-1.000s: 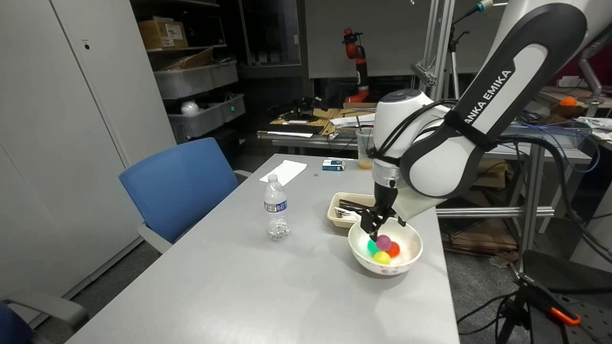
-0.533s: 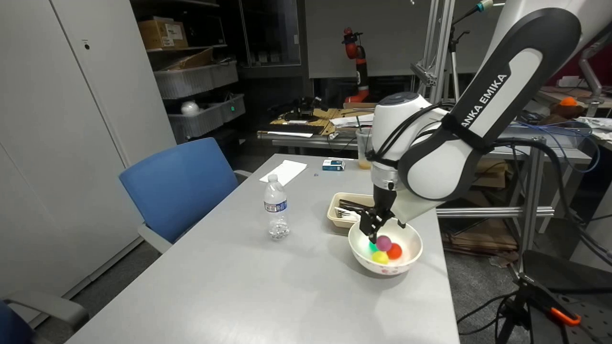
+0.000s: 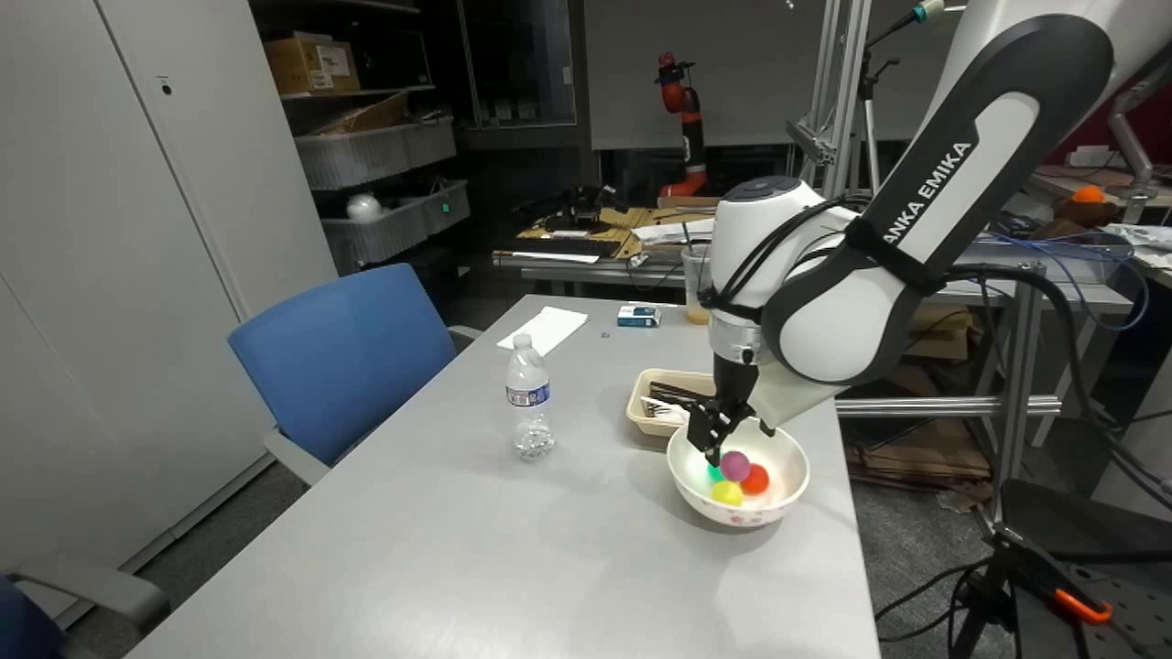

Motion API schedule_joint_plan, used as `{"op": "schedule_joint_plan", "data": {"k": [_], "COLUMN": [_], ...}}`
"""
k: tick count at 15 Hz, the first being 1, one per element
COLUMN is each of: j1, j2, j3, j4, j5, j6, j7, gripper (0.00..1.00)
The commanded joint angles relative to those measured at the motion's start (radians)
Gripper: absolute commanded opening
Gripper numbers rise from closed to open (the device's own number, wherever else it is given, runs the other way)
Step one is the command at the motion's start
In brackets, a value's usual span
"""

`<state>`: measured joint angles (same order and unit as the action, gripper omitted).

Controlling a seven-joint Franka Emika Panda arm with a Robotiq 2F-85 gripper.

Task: Put the purple ball in the bowl

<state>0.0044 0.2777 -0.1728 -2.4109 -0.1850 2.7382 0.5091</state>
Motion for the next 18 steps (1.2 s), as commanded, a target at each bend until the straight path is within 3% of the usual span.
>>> {"op": "schedule_joint_plan", "data": {"k": [1,6,11,14,18], "j1": [0.019,0.042,0.045,0.004,-0.027], "j2": [0.001,-0.065,-0.279,-0.418,-0.600], "j3": [-0.018,-0.043,-0.037,0.019,0.138], "j4": [0.001,-0.029,-0.167,-0.277,-0.457], "j5": [0.013,-0.034,-0.129,-0.186,-0.143], "j6": [-0.001,-0.003,0.016,0.008,0.018], "j7": [-0.011,0.021,0.047,0.067,0.061], "gripper": [1.00,1.00,1.00,1.00,1.00]}}
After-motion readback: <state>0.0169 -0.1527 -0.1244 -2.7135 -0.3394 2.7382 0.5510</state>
